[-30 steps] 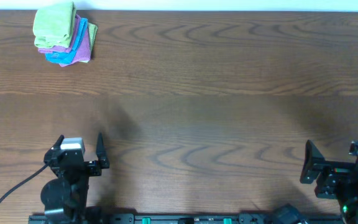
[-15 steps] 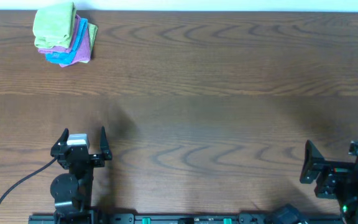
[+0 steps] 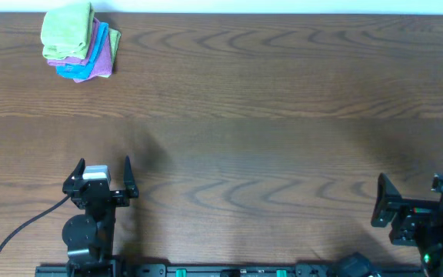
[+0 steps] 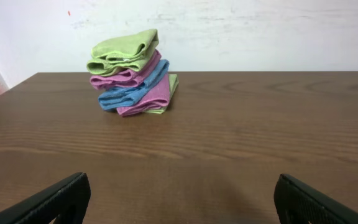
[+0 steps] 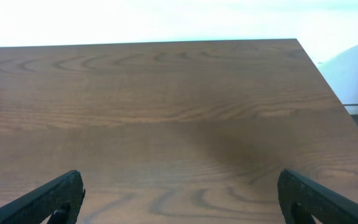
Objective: Fold the cloth
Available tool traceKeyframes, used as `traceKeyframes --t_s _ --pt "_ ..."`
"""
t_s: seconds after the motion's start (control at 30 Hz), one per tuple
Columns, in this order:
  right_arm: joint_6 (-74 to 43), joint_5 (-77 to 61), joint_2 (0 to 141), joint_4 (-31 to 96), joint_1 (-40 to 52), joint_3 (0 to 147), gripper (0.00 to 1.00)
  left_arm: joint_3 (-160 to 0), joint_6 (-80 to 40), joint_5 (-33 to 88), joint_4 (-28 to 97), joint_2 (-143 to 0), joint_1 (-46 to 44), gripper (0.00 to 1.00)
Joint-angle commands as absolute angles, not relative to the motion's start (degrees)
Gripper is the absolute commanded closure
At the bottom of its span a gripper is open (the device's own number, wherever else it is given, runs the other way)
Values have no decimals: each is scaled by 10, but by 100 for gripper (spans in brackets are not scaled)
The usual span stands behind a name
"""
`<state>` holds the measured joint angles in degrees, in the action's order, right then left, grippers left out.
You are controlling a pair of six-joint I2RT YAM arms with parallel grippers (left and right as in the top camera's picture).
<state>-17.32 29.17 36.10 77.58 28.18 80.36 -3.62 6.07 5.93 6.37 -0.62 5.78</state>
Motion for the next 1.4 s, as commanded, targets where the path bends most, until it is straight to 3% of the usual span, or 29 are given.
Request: traceKeyframes --t_s 0.0,0.7,0.8,1.1,1.37 --pt "-167 297 362 776 276 803 1 -17 67 53 68 -3 56 4" --pt "-162 302 361 790 271 803 1 -17 67 53 68 -3 56 4" --pt "-162 295 361 795 232 803 1 -17 67 53 68 -3 56 4" --pt "-169 205 325 808 -7 802 1 -17 66 54 68 -3 56 5" --pt "-133 166 183 736 -75 728 1 -17 67 53 68 -3 56 5"
